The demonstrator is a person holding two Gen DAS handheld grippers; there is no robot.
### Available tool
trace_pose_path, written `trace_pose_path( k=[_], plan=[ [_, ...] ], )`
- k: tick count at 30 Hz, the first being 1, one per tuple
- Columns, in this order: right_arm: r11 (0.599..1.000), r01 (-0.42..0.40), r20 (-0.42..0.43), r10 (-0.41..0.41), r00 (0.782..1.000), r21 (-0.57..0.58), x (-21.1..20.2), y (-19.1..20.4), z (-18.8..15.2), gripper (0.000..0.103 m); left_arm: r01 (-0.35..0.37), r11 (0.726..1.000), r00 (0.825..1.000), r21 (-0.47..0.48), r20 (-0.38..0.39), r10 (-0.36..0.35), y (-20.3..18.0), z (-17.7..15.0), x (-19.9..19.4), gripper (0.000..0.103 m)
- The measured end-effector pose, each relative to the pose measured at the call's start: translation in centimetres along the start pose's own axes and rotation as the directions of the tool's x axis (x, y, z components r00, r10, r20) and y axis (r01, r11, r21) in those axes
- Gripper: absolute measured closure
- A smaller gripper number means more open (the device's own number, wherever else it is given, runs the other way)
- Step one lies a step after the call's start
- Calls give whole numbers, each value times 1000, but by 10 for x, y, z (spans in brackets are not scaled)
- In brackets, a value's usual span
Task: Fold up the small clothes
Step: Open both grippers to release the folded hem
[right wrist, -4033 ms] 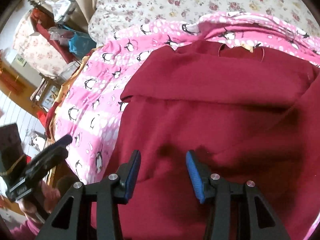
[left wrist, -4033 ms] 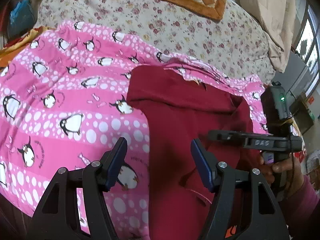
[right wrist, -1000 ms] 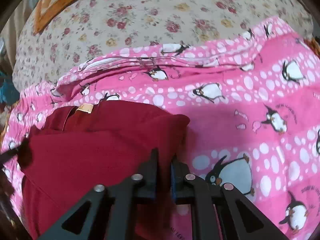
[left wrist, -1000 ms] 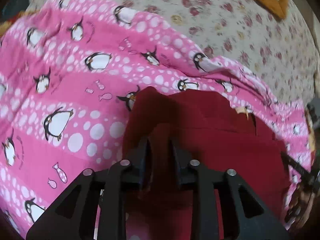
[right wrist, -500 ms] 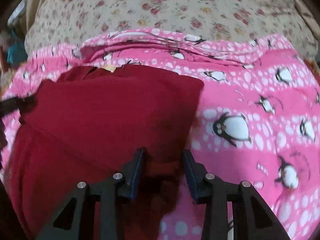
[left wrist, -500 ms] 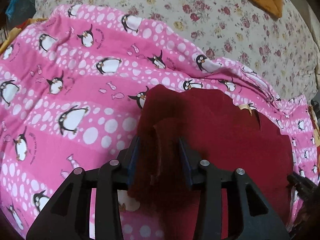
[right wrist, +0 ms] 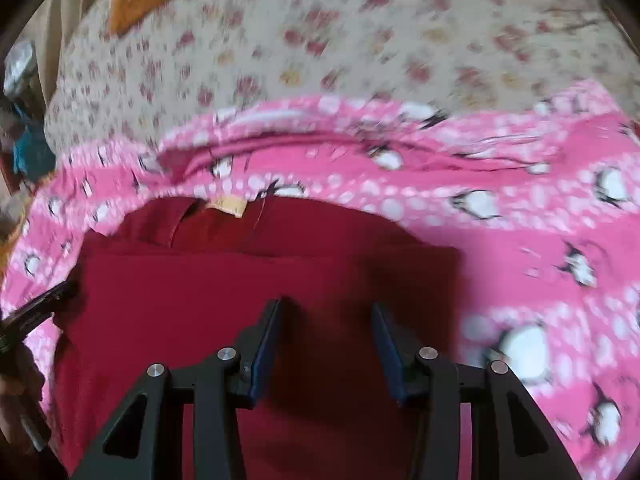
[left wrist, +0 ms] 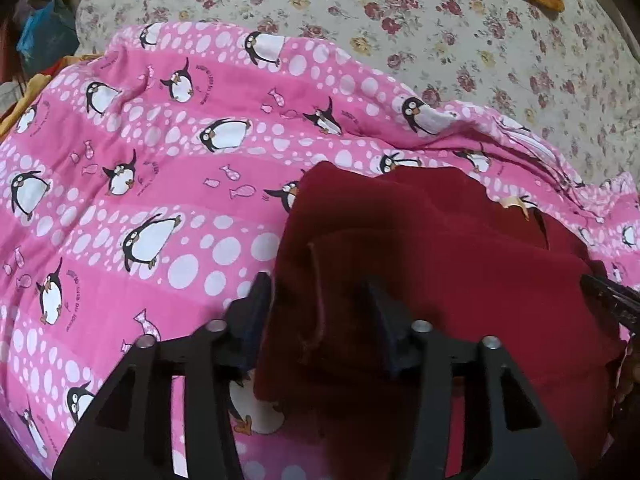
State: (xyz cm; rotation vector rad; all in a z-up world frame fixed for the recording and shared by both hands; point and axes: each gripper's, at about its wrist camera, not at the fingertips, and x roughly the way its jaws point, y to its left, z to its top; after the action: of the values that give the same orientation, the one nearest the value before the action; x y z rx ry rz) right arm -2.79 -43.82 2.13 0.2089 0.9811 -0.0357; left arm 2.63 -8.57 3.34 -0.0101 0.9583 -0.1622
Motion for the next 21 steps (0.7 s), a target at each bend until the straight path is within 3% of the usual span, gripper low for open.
trace_pose_path(
  k=[2, 4, 9, 12, 14, 17, 21],
  plan=[
    [998, 61, 12, -60, 998, -30, 9, 5, 3, 55, 11, 1000, 1000, -10, -4, -11, 2, 1, 1, 52],
    [998, 65, 8, -65, 998, -15, 6, 5, 5, 55, 22, 1000, 1000, -15, -6, -22, 5, 1, 1, 51],
    [1000, -11, 51, 12, 999, -28, -20, 20, 0, 55, 12, 1000, 1000, -15, 0, -12, 3, 0, -1, 51],
    [996, -61, 33, 63, 997, -68, -15, 40, -4, 55, 3, 1000, 1000, -7, -1, -3, -1, -1, -6, 51],
    [993, -36, -13, 35, 999, -109, 1, 54, -9, 55, 3, 1000, 1000, 5, -1, -3, -2, -3, -11, 51],
    [993, -4, 13, 6, 1000, -115, 2, 60, -11, 54, 3, 1000, 1000, 23, 4, -3, -3, -6, -22, 51],
    [996, -58, 8, 59, 998, -71, -24, 51, -16, 54, 10, 999, 1000, 43, 13, -11, -2, -13, -42, 51]
  ],
)
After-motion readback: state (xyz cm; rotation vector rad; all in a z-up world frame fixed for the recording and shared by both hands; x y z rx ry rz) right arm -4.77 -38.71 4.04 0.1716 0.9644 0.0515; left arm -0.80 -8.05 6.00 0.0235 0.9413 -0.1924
